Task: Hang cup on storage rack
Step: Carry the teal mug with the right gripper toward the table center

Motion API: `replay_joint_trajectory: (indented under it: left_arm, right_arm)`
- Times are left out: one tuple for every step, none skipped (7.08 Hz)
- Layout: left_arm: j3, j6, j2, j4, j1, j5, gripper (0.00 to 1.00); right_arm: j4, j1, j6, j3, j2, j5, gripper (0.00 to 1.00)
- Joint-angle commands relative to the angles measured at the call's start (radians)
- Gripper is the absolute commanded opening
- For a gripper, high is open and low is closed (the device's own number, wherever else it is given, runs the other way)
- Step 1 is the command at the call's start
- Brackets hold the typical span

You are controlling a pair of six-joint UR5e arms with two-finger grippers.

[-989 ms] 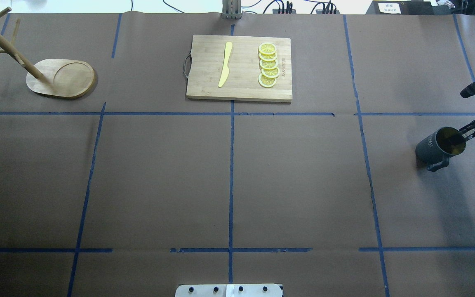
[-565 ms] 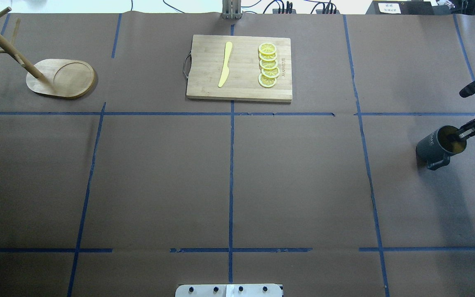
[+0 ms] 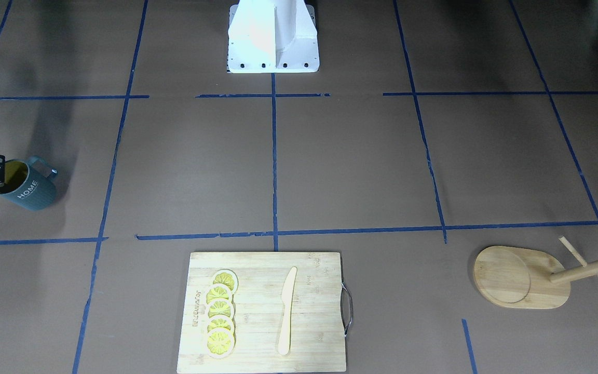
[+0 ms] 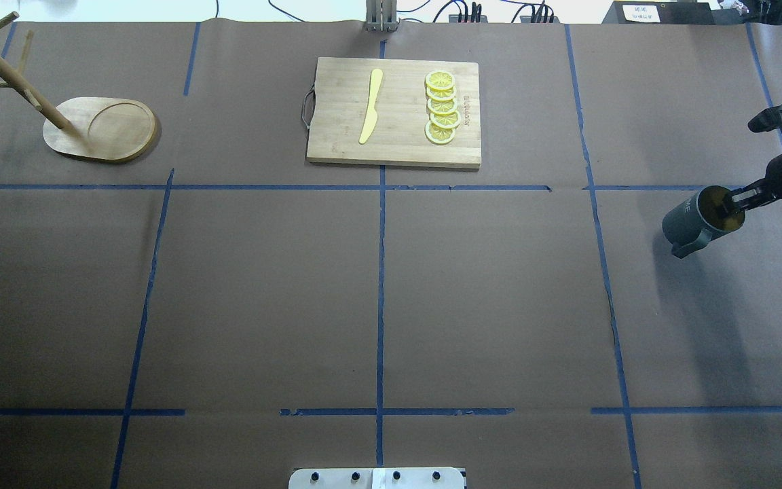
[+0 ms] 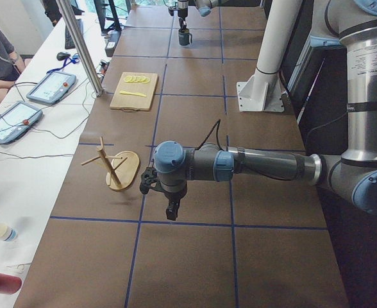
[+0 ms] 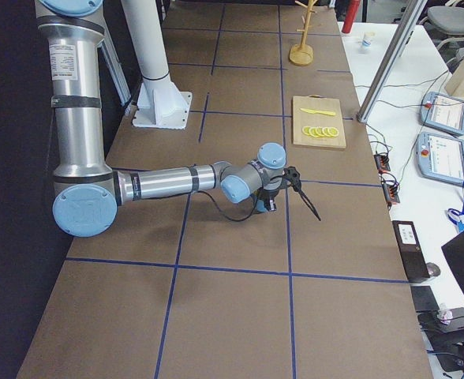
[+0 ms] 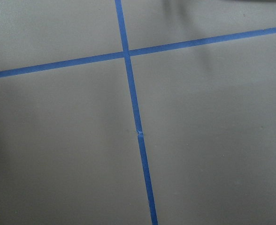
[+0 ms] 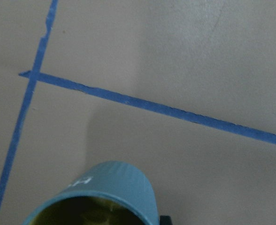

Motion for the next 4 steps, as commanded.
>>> replay_joint_trajectory:
  left_arm:
    - [-0.004,0.000,0.005,0.001,0.000,-0.002,1.00]
    - [-0.002,0.000,0.005,0.002,0.000,-0.001,1.00]
    - [-0.002,0.000,0.005,0.001,0.000,-0.002,1.00]
    - [-0.002,0.000,0.003,-0.001,0.001,-0.001,1.00]
  right_arm:
    - [-0.123,-0.014,0.038,0.090,0.053,-0.006,0.00]
    - [-0.178,-0.039,0.095,0.131,0.080,-0.010,0.00]
    - [-0.189,-0.074,0.192,0.135,0.126,-0.017,0.00]
    - [-0.189,-0.132,0.313,0.136,0.177,-0.036,0.00]
